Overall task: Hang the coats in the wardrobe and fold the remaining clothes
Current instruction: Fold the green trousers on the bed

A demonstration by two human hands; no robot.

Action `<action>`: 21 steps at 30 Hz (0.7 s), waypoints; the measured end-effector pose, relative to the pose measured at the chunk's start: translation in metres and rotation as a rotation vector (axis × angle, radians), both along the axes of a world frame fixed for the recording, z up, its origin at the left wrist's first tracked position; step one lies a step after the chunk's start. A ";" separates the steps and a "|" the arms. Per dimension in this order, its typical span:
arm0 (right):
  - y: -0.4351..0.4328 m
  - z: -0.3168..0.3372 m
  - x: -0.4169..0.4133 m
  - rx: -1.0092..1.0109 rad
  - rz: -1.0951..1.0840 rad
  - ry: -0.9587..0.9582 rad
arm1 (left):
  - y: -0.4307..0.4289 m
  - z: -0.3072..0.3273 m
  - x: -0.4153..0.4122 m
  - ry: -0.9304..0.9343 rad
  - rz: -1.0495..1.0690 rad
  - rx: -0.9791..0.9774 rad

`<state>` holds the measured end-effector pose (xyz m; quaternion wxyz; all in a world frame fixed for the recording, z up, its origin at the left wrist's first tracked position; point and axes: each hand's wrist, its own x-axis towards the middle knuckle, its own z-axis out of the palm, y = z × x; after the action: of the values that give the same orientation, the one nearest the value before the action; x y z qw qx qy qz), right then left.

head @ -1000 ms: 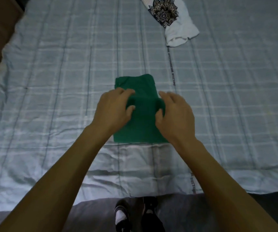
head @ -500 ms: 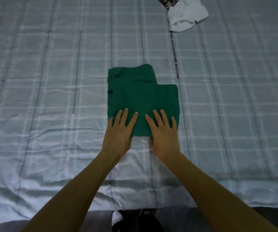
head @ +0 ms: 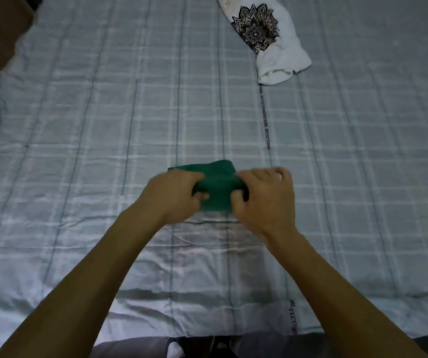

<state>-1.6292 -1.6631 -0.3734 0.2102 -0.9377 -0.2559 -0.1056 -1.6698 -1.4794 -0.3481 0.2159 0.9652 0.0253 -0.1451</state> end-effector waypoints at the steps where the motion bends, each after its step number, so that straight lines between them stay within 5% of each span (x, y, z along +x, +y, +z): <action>1: 0.006 0.007 0.012 0.026 -0.041 -0.054 | 0.003 0.002 0.010 -0.178 0.053 0.042; 3: 0.016 0.013 0.029 0.070 -0.107 -0.102 | 0.008 0.001 0.024 -0.409 0.187 0.059; 5: 0.022 0.001 0.036 0.060 -0.088 -0.046 | 0.008 -0.010 0.029 -0.453 0.258 0.046; 12: 0.017 -0.083 0.037 -0.264 0.180 0.424 | 0.005 -0.095 0.015 -0.189 0.034 0.142; 17: 0.023 -0.094 0.050 -0.157 0.206 0.256 | 0.007 -0.112 0.025 -0.259 0.010 0.216; 21: 0.042 -0.095 0.078 -0.340 0.327 0.205 | 0.007 -0.124 0.044 -0.228 -0.011 0.276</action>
<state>-1.5510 -1.6206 -0.4683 0.0885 -0.9115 -0.3954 0.0701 -1.6261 -1.4723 -0.4720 0.0820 0.9960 0.0152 -0.0311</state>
